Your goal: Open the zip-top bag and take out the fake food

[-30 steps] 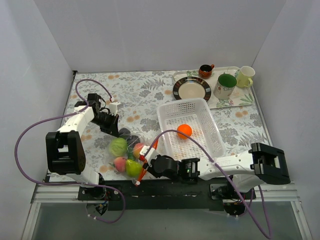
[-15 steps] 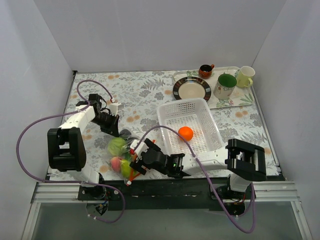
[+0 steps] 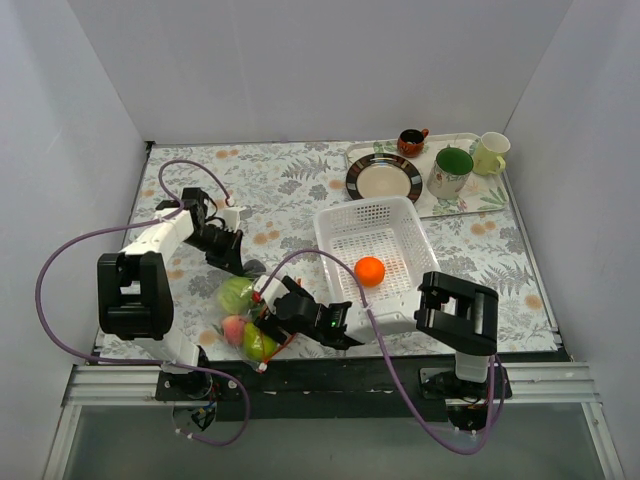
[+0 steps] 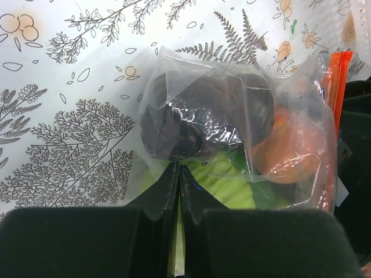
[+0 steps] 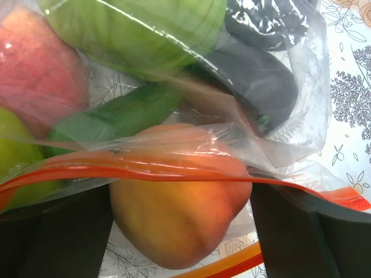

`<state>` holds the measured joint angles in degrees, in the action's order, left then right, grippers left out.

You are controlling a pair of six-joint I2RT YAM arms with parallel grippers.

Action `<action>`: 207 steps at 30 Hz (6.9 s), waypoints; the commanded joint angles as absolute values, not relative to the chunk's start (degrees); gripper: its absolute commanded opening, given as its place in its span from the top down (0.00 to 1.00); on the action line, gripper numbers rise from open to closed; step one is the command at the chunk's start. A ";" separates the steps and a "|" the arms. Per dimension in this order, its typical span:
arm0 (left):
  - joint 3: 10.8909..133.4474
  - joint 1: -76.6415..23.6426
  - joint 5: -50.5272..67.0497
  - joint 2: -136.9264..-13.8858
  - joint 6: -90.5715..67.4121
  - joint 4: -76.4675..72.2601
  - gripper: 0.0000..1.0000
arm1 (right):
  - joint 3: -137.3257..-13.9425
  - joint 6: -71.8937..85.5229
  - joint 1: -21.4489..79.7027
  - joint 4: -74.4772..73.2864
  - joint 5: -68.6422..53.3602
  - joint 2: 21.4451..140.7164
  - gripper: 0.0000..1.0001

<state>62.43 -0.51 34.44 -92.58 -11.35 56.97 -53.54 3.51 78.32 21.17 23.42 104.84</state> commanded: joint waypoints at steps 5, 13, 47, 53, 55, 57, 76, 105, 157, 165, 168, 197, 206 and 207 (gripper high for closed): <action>62.93 -0.88 29.02 -90.96 -11.51 54.24 1.00 | -47.82 8.96 78.05 23.11 20.49 93.27 0.32; 73.90 3.95 27.51 -96.85 -13.01 54.23 1.00 | -41.57 13.18 78.13 18.29 14.07 77.62 0.39; 58.54 2.20 31.29 -88.68 -8.70 61.53 0.65 | -43.42 7.56 86.83 -0.53 30.41 68.18 0.04; 59.58 1.05 29.62 -90.08 -10.98 57.84 0.90 | -41.49 9.32 88.15 4.38 27.69 74.96 0.14; 60.90 1.05 29.53 -91.66 -11.51 57.31 0.98 | -41.40 9.05 88.15 6.75 27.34 76.72 0.14; 63.27 0.97 29.62 -92.72 -12.39 57.39 1.00 | -42.10 8.18 88.15 7.73 27.07 77.95 0.14; 61.79 -1.76 26.19 -91.41 -17.58 52.91 1.00 | -44.99 10.72 82.71 29.97 13.80 92.10 0.02; 58.53 -3.60 16.26 -87.10 -23.99 49.39 1.00 | -58.62 14.15 82.18 30.33 7.46 110.03 0.02; 87.97 -0.18 18.45 -100.37 -23.91 57.56 1.00 | -47.11 15.74 74.27 20.32 19.76 87.20 0.57; 76.05 -0.79 22.40 -94.93 -22.85 55.37 1.00 | -47.29 14.77 70.49 10.81 24.79 83.49 0.52; 72.70 -2.37 23.64 -93.17 -22.15 55.72 1.00 | -45.62 14.76 70.58 16.14 23.82 85.95 0.51; 84.03 -7.20 18.98 -97.38 -21.97 59.06 1.00 | -42.72 12.83 53.36 -8.96 39.30 65.83 0.64; 76.55 -8.88 19.51 -94.83 -23.20 57.22 0.99 | -45.78 10.99 53.52 -9.33 35.17 66.89 0.02; 76.55 -8.88 19.51 -94.75 -23.12 57.22 0.99 | -46.84 9.51 54.22 -8.71 35.16 66.54 0.02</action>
